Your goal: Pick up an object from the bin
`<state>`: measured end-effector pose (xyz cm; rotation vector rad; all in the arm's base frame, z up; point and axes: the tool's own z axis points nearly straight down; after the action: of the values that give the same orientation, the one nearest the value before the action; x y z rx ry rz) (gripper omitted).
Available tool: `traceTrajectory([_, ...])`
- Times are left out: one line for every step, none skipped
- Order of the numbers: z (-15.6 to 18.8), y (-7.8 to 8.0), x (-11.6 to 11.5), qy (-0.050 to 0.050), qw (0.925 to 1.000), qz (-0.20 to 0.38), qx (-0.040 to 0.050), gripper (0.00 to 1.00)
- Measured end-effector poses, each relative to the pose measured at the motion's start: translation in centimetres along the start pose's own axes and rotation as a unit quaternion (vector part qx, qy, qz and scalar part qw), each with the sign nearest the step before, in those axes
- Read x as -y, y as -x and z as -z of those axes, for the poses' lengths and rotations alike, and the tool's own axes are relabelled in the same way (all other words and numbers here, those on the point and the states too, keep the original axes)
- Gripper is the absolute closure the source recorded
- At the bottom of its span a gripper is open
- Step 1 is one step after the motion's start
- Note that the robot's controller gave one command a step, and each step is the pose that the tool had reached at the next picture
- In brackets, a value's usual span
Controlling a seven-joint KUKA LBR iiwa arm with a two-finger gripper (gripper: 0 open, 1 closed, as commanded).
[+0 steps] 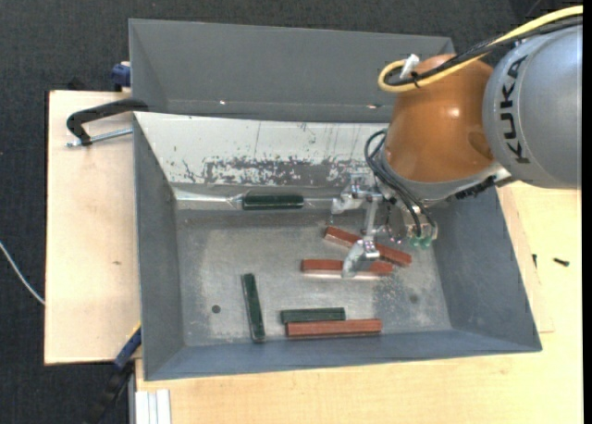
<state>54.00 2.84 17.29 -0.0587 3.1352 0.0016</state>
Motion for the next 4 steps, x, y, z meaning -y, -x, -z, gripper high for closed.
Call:
traceTrajectory([-1.2,-1.9,5.4,0.000,0.9998,0.022,-0.0022,0.00])
traceTrajectory([-5.4,0.6,3.3,0.000,0.9999,0.016,-0.0017,0.00])
traceTrajectory([-9.8,1.3,4.7,0.000,0.9967,-0.082,-0.0026,0.00])
traceTrajectory([-9.5,0.9,3.6,-0.003,1.0000,0.003,0.0038,1.00])
